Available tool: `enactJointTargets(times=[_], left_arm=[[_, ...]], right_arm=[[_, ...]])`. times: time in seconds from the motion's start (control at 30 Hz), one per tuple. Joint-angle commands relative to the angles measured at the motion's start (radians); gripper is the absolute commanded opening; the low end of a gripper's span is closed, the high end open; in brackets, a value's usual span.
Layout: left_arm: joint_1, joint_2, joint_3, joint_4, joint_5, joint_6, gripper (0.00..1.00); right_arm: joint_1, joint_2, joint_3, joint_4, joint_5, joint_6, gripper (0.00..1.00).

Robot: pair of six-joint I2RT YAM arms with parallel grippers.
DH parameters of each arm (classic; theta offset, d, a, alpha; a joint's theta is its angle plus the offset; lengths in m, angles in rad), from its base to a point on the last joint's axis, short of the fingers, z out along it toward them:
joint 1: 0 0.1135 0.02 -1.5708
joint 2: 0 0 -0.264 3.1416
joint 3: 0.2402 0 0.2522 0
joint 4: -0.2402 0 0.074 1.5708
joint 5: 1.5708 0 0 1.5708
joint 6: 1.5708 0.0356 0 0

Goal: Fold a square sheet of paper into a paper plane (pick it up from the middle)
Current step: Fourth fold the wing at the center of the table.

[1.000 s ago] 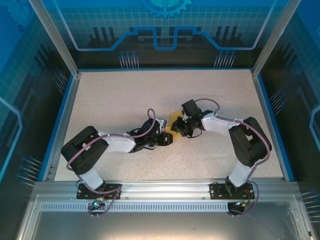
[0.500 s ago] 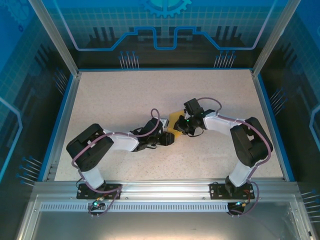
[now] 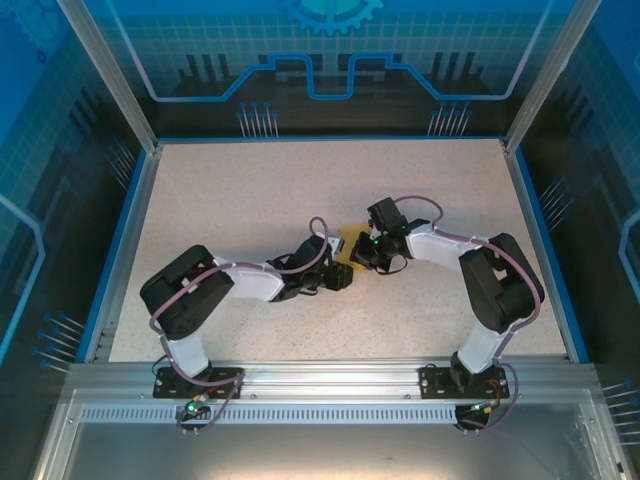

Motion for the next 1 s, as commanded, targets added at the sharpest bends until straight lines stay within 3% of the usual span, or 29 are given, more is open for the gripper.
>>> enactJointTargets(times=[0.0, 0.4, 0.7, 0.97], left_arm=[[-0.019, 0.022, 0.030, -0.003, -0.057, 0.057, 0.37], [-0.067, 0.048, 0.019, 0.042, -0.183, 0.149, 0.33], [-0.080, 0.019, -0.014, 0.118, -0.175, 0.181, 0.41], [-0.080, 0.048, 0.000, 0.102, -0.186, 0.203, 0.42]], right_arm=[[-0.023, -0.004, -0.013, -0.020, -0.014, 0.015, 0.04], [-0.037, -0.006, -0.025, -0.001, -0.061, 0.052, 0.03], [-0.050, -0.014, -0.028, -0.002, -0.078, 0.070, 0.04], [-0.052, -0.013, -0.030, 0.004, -0.097, 0.081, 0.04]])
